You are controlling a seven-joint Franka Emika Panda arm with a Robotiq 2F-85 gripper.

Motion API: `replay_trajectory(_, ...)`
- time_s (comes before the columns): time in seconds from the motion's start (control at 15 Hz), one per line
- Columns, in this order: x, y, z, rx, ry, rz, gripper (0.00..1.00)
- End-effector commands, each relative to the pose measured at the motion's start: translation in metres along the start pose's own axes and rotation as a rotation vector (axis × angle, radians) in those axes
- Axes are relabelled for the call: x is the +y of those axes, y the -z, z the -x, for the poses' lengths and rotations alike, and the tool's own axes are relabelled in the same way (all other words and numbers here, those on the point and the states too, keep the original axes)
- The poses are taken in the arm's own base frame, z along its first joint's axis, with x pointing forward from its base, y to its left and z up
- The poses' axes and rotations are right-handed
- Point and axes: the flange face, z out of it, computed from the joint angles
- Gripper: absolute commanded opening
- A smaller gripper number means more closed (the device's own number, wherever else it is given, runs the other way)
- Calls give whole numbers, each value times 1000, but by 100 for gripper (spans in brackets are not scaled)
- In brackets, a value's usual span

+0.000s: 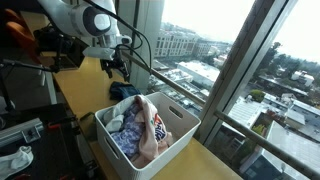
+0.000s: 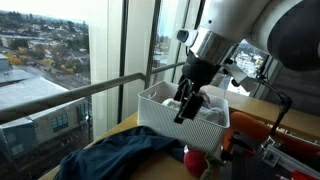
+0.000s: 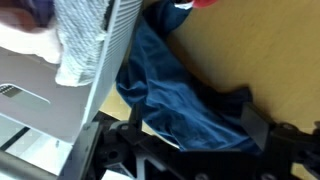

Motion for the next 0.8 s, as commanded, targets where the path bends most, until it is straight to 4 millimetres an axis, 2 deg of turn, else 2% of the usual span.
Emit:
replay_trajectory(0.0,-25,-29,-22,-2,23,-44,100)
replay_trajectory(0.2,-38,-47,-35,4,45,-71,100)
replay_trajectory(0.47,-46,-67,-65,22,81,-71,100)
replay_trajectory(0.73,-57,-103,-89,11,118,-87,100)
